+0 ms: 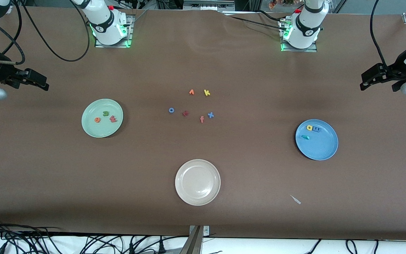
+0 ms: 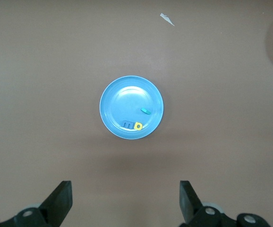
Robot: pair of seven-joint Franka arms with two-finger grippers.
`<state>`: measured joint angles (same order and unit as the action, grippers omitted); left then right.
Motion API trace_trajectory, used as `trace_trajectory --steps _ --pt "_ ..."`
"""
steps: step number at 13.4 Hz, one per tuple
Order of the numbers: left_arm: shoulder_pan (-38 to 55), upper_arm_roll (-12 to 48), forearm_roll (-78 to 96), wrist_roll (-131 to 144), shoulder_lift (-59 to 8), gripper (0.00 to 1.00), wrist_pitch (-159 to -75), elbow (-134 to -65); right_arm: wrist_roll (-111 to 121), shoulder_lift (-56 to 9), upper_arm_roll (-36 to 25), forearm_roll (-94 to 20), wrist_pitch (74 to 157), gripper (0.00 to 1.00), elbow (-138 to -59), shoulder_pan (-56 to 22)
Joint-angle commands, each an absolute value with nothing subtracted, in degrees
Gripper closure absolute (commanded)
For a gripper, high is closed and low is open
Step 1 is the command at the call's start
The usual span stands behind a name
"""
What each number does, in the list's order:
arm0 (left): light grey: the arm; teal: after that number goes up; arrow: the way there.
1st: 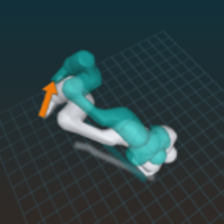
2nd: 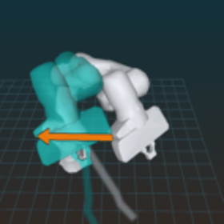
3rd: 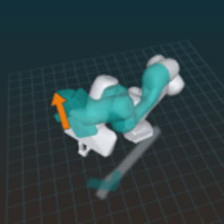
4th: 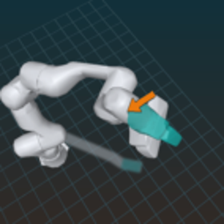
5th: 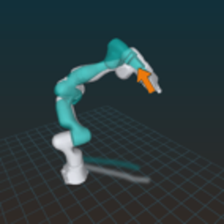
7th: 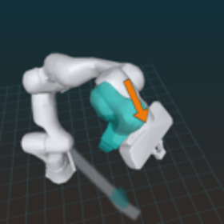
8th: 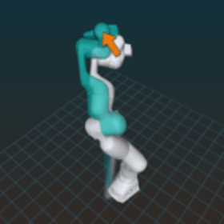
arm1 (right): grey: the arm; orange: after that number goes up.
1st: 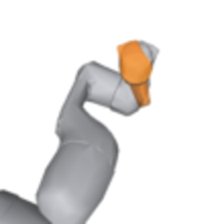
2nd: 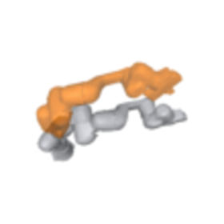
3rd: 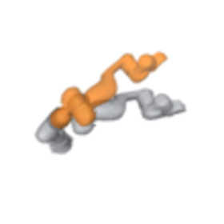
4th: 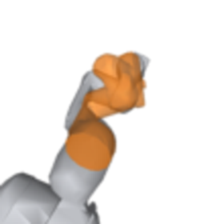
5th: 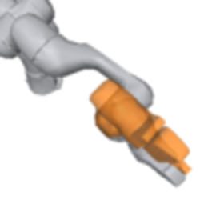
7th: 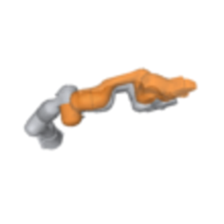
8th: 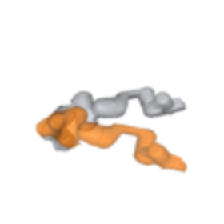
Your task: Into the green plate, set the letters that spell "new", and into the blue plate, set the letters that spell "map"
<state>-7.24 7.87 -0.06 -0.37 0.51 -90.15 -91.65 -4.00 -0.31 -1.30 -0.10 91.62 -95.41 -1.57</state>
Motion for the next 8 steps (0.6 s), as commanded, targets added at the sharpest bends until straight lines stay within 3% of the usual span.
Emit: trace_trajectory --steps 1,8 --pt "-7.38 8.00 1.67 -1.49 1.49 0.00 -91.49 -92.90 -3.52 0.18 -0.97 -0.97 92.11 0.00 -95.89 -1.14" --pt "-7.47 9.32 1.58 -1.49 1.85 0.00 -91.76 -94.31 -3.25 -0.17 -0.97 -0.62 92.29 0.00 -95.62 -1.14"
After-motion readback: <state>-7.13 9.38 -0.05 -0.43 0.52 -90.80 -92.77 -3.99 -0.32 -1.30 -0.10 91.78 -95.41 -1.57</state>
